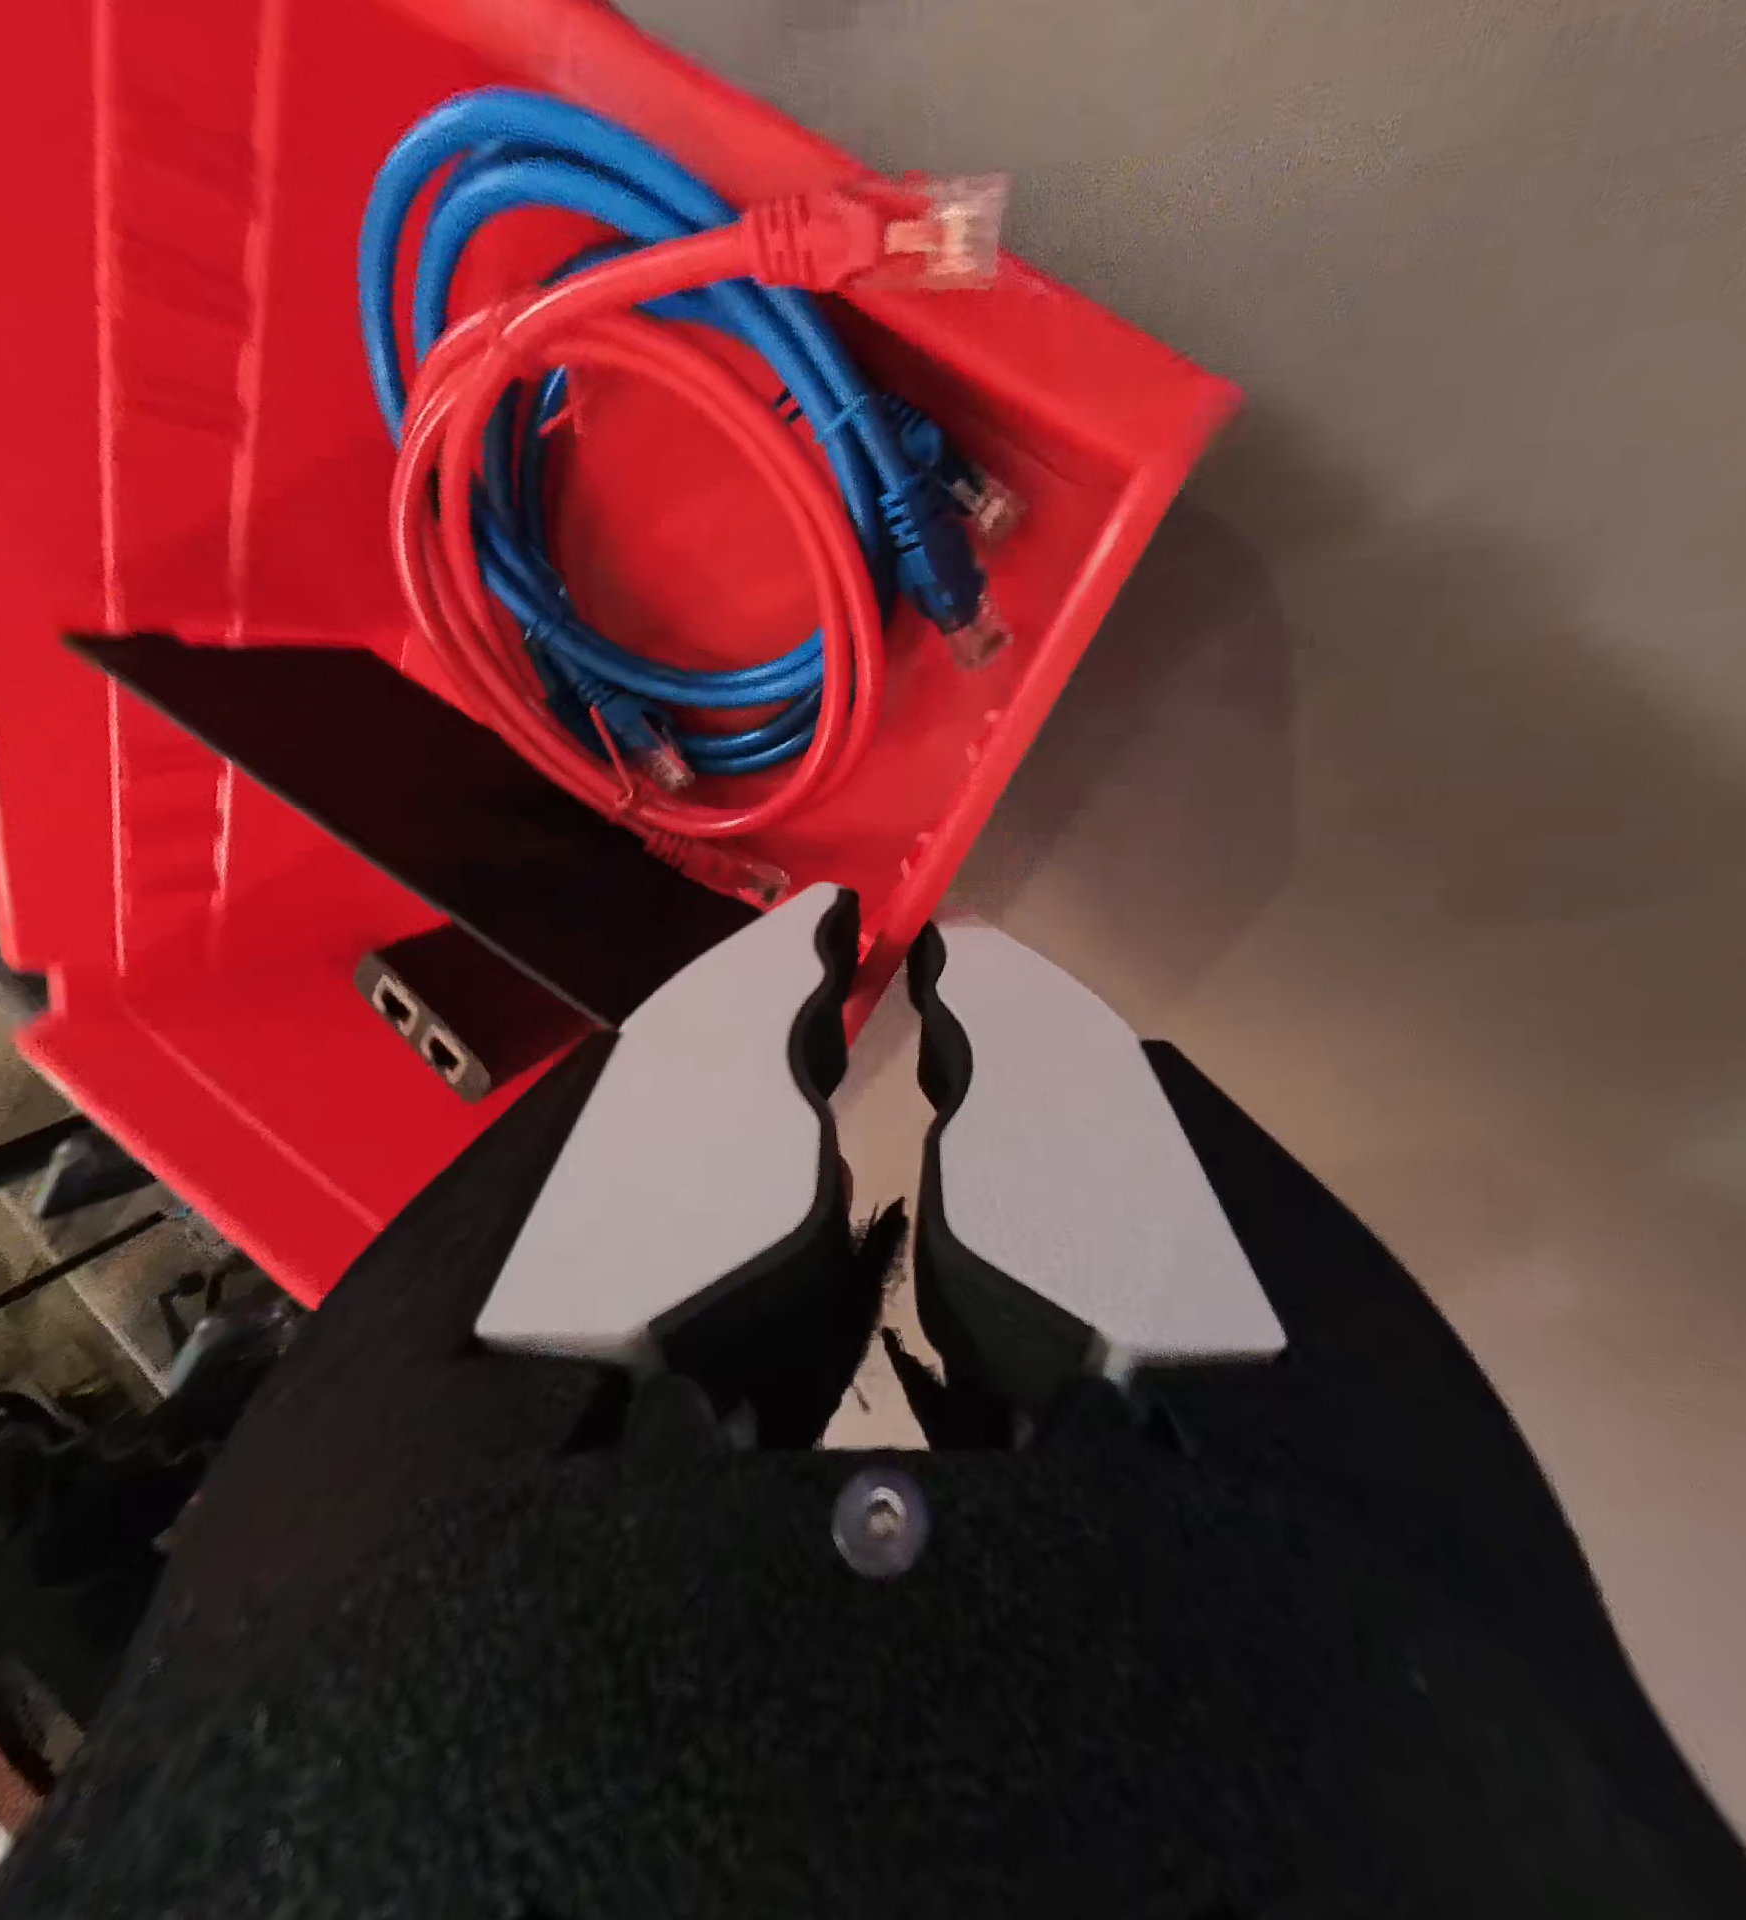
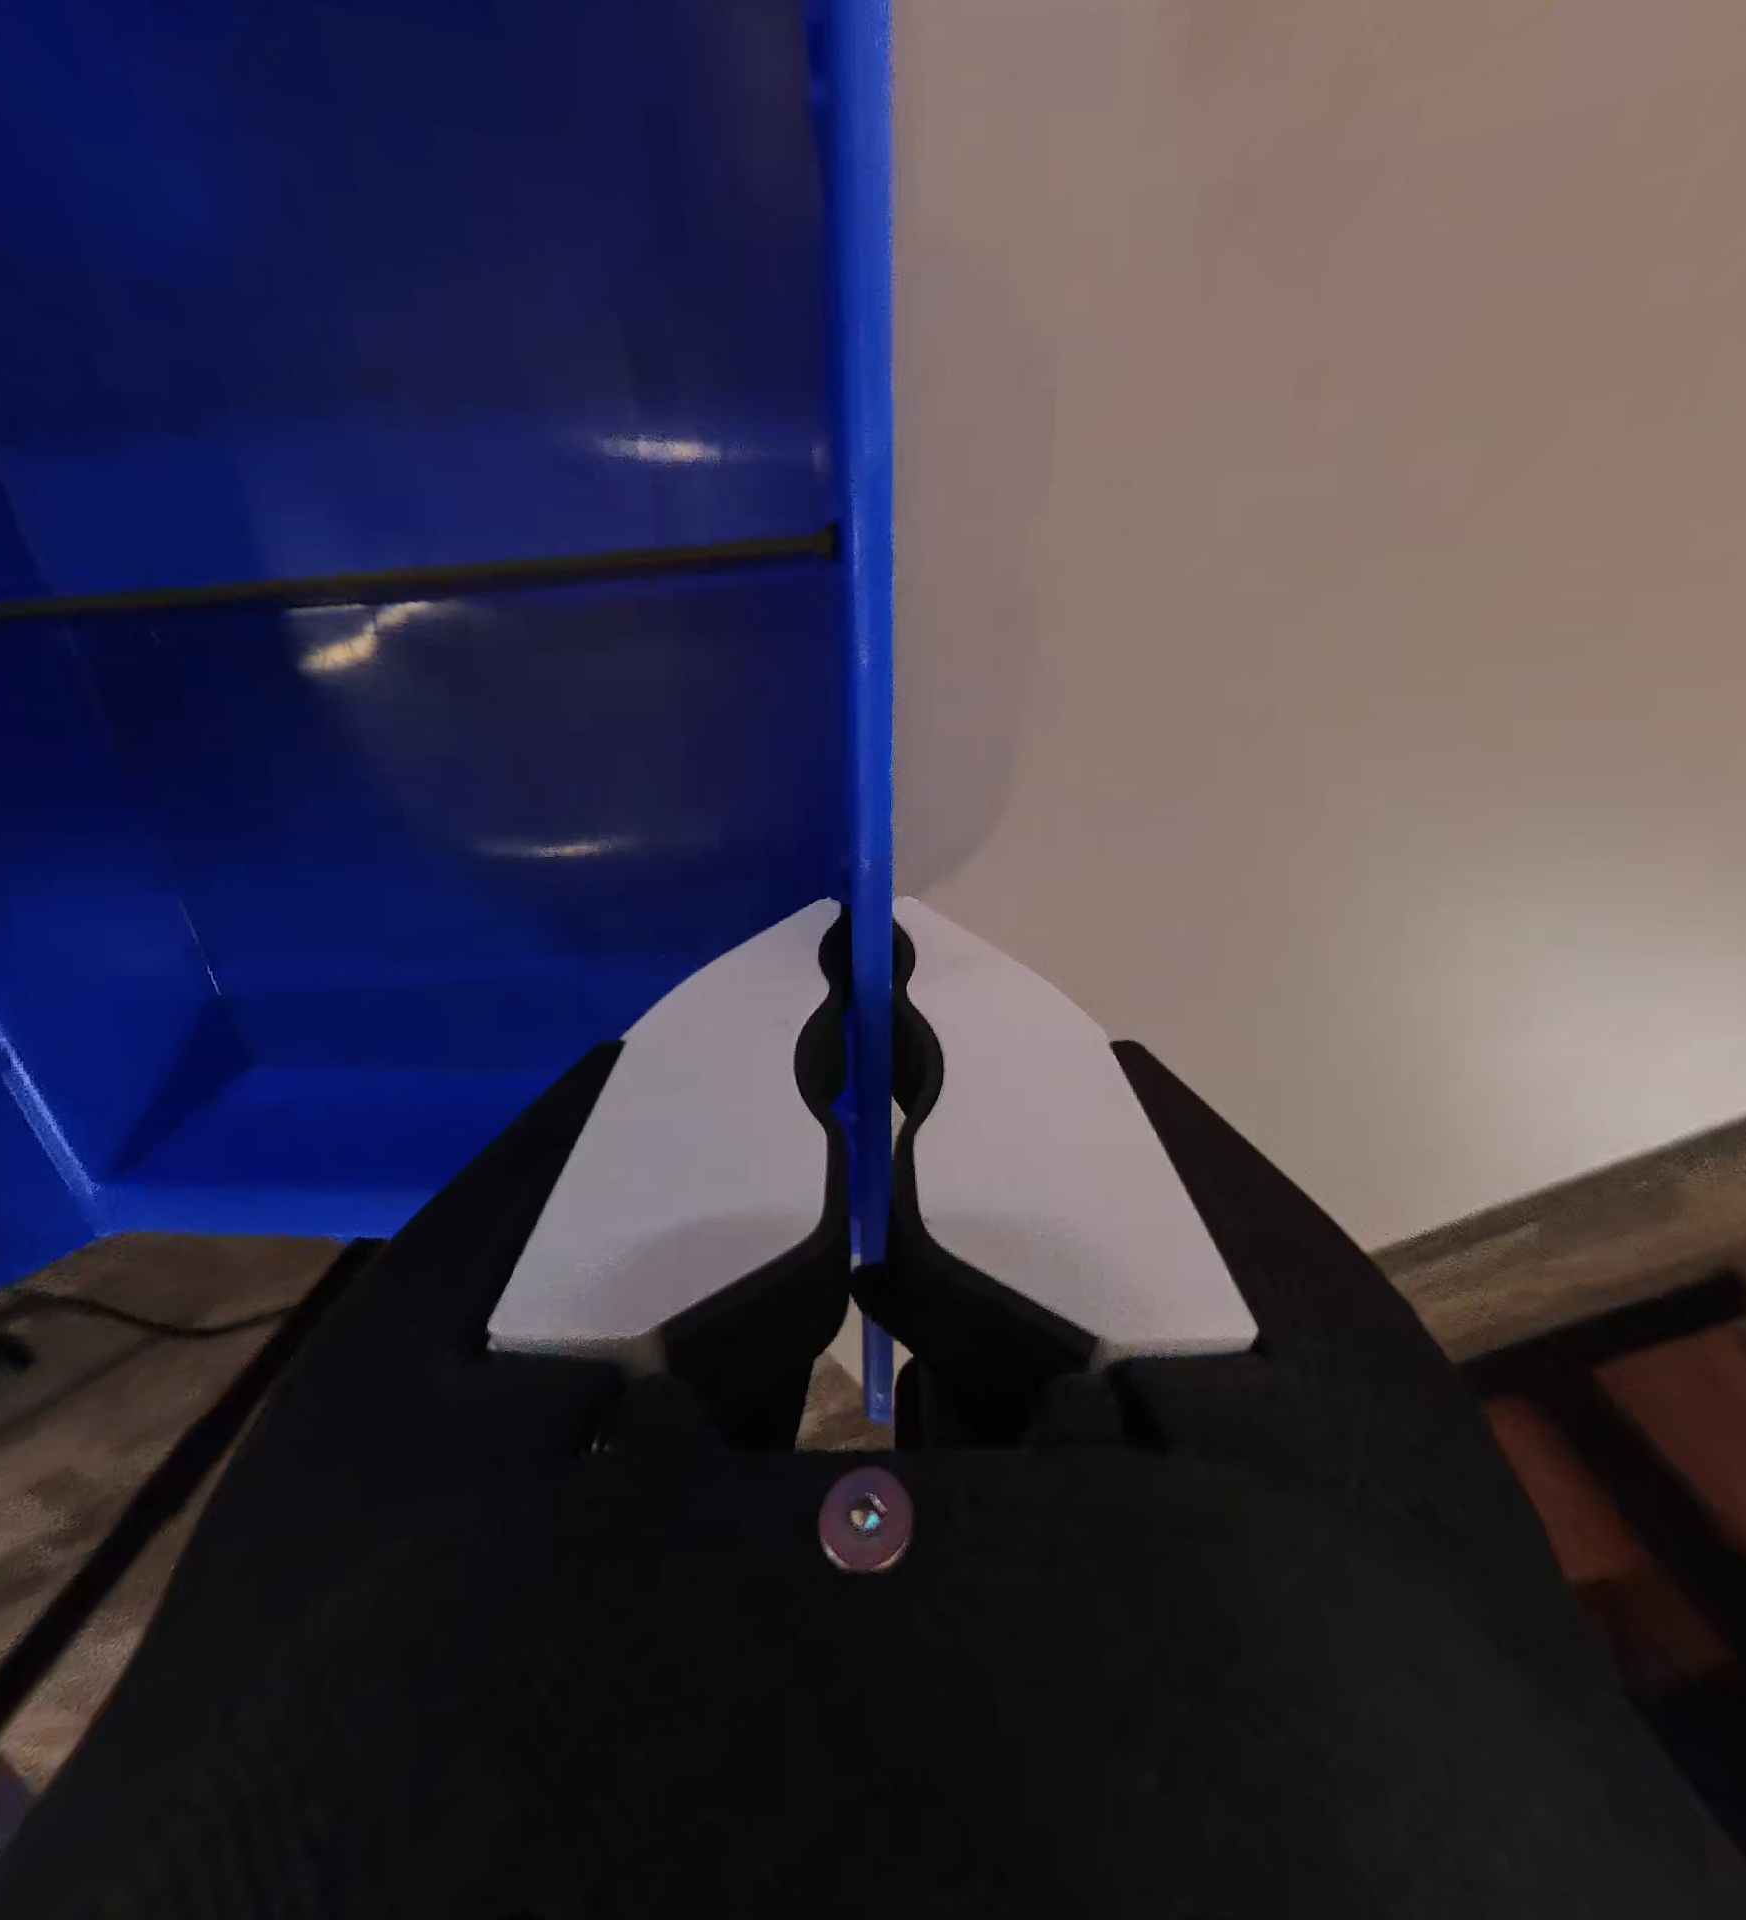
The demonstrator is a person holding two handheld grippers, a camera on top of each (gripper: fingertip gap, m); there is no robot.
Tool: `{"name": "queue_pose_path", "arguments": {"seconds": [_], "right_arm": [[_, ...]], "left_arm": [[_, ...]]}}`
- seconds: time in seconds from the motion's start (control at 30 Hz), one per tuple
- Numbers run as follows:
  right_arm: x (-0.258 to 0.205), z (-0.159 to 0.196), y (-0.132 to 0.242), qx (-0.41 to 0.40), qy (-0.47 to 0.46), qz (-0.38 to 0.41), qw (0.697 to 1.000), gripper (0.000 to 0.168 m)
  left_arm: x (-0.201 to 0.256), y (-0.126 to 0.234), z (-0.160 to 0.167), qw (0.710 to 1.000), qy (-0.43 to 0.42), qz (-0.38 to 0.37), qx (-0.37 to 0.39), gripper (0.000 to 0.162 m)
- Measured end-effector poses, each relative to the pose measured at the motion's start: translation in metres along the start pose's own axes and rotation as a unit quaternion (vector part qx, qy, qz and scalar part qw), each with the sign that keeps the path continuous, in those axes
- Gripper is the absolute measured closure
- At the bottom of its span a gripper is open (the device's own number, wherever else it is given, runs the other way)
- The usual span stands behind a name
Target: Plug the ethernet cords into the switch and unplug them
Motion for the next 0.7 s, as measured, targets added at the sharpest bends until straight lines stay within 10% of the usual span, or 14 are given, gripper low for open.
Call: {"name": "queue_pose_path", "arguments": {"seconds": [0.03, 0.43, 0.7], "right_arm": [[0.006, 0.007, 0.000, 0.005, -0.024, -0.002, 1.000, 0.167], [0.097, 0.003, 0.026, 0.151, -0.354, 0.026, 0.923, 0.164], [0.138, -0.037, 0.038, 0.204, -0.419, 0.125, 0.876, 0.162]], "left_arm": [[0.007, 0.007, 0.003, 1.000, -0.005, 0.006, 0.007, 0.154], [0.096, 0.076, -0.007, 0.987, -0.143, 0.060, 0.035, 0.156], [0.117, 0.115, 0.050, 0.986, -0.152, 0.009, -0.074, 0.153]]}}
Point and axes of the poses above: each gripper's, where its closed fingertips meet, y back along the fingers, z out of its underside, x = y × z across the jaws, the point moved 2 cm from there along y, back along the fingers, and after that the axes turned 15 degrees about -z, right-handed, at the moved point
